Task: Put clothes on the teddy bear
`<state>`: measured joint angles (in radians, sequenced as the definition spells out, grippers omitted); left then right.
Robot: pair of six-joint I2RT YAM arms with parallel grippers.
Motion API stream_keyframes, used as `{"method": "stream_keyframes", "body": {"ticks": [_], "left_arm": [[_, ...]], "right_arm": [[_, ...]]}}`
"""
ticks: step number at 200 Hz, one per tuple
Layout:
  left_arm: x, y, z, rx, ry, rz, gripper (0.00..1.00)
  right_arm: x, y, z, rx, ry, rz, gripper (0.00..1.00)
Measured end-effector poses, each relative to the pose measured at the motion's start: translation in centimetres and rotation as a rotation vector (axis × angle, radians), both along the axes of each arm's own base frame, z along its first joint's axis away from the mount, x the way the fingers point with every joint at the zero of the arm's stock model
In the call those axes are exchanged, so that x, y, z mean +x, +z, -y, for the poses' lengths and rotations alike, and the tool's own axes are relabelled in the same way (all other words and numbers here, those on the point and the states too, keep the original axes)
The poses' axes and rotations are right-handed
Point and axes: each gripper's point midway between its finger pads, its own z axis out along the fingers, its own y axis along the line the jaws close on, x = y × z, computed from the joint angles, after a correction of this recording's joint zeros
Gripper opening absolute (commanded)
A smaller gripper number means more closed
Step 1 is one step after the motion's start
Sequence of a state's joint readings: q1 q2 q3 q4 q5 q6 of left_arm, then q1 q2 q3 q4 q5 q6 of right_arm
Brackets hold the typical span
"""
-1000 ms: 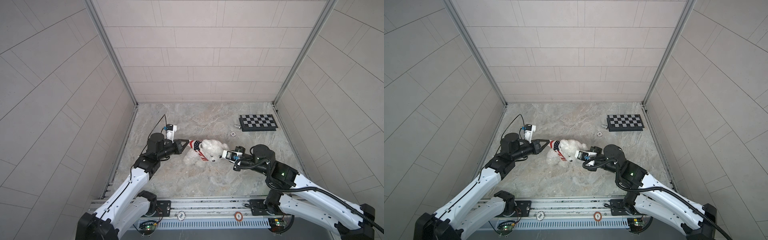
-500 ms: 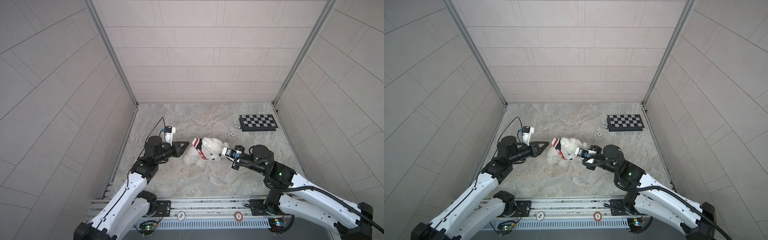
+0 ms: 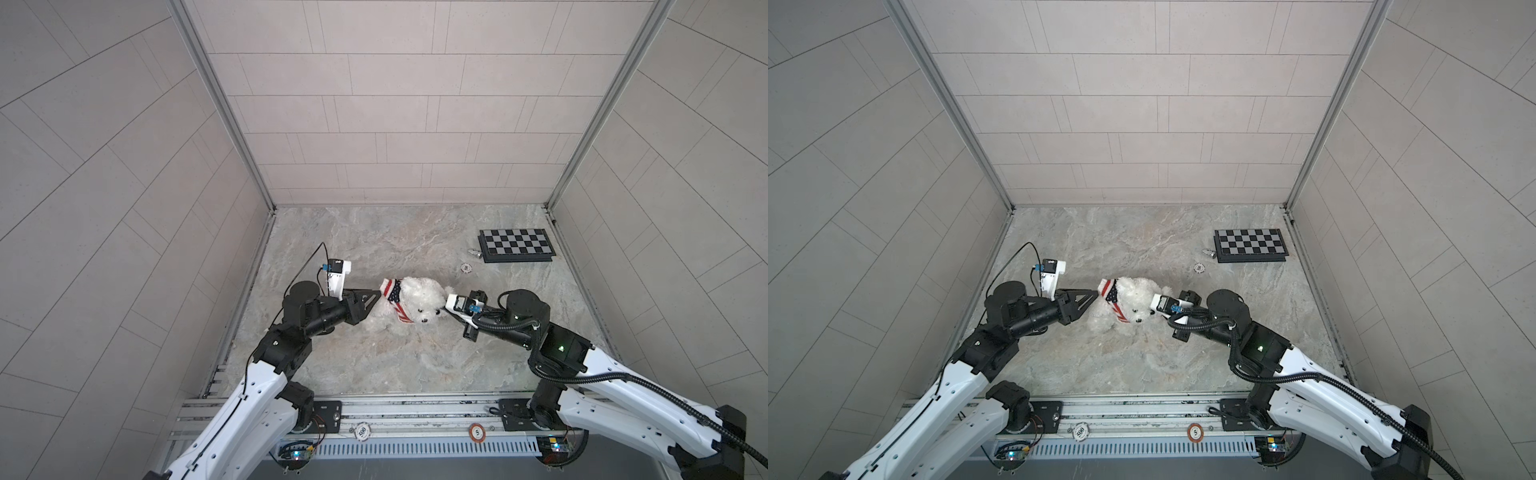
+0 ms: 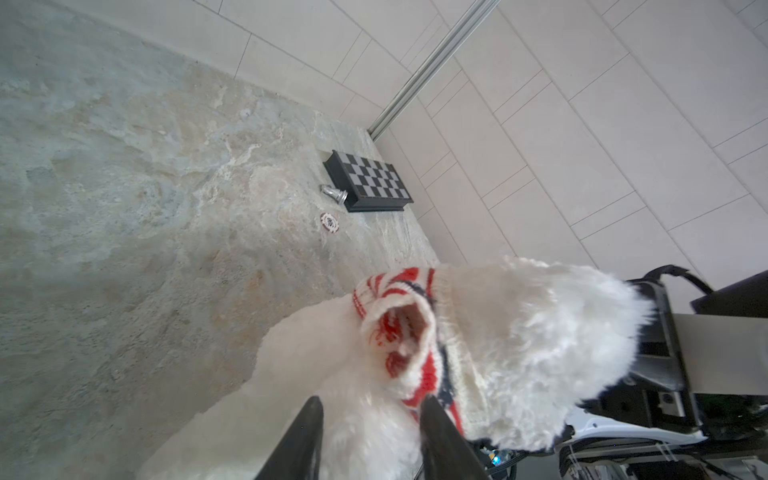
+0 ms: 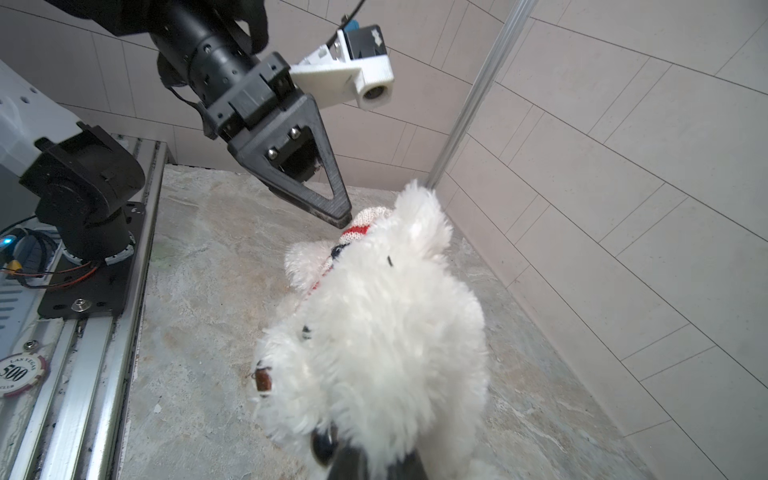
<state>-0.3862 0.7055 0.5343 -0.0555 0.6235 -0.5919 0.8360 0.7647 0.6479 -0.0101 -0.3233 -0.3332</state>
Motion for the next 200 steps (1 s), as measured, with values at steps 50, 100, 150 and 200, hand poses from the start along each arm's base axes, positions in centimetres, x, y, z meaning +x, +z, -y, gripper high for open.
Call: {"method": "stream_keyframes", "body": {"ticks": [50, 100, 150, 200], "left_arm": [[-0.6, -1.4, 3.0, -0.016, -0.079, -0.039, 0.57], [-1.4, -3.1, 3.9, -0.009, -0.083, -0.066, 0.76], [-1.6, -2.4, 2.0, -0.004, -0.030, -0.019, 0.78], [-0.8, -4.1, 0.0, 0.020, 0.037, -0.059, 0.78]], "right_arm": [[-0.2, -0.8, -0.8, -0.015, 0.039, -0.024, 0.00], [0.2, -2.1, -0.9, -0.026, 0.023, -0.049, 0.00], [0.1, -4.2, 0.2, -0.023, -0.012, -0.062, 0.00], [0.1, -4.8, 1.1, -0.003, -0.037, -0.067, 0.00]]}}
